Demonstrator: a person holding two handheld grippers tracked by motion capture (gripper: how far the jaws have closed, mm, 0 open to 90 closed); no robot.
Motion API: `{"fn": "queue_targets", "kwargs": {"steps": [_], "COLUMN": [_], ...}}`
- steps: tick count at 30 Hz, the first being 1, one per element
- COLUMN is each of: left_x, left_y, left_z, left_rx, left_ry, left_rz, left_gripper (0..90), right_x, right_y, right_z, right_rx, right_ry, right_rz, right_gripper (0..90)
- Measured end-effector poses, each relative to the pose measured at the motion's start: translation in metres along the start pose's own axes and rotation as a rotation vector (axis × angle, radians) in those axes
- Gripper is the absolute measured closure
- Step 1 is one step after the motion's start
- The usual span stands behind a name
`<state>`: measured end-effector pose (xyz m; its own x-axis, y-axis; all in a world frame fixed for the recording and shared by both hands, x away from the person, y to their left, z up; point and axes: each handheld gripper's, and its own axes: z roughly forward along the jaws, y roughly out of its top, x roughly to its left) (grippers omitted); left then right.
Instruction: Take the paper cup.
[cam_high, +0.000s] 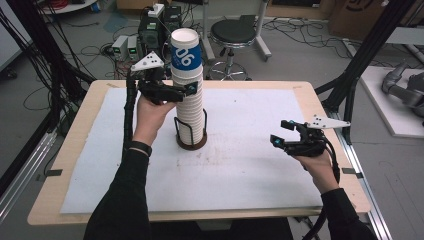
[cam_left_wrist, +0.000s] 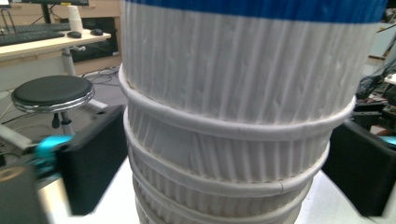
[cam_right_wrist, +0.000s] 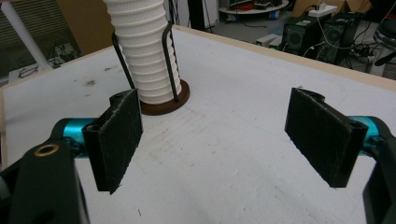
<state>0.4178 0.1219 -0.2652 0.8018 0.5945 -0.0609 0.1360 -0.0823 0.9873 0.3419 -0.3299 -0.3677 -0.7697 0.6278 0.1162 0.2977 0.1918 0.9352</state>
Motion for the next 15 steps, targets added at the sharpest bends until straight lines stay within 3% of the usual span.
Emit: {"fn": "queue_targets", "kwargs": {"steps": [15], "left_x": [0.0017], "left_y": [-0.0008], "left_z": [-0.0002], "left_rx": [-0.003], "left_ry": [-0.011], "left_rz": [-0.006], "left_gripper": [10.6], "right_x": [0.0077], "right_y": [0.0083], "right_z": [0.0034], "right_rx": [-0.024], "right_ry": [0.027], "right_rz": [0.010], "right_gripper": [19.9]}}
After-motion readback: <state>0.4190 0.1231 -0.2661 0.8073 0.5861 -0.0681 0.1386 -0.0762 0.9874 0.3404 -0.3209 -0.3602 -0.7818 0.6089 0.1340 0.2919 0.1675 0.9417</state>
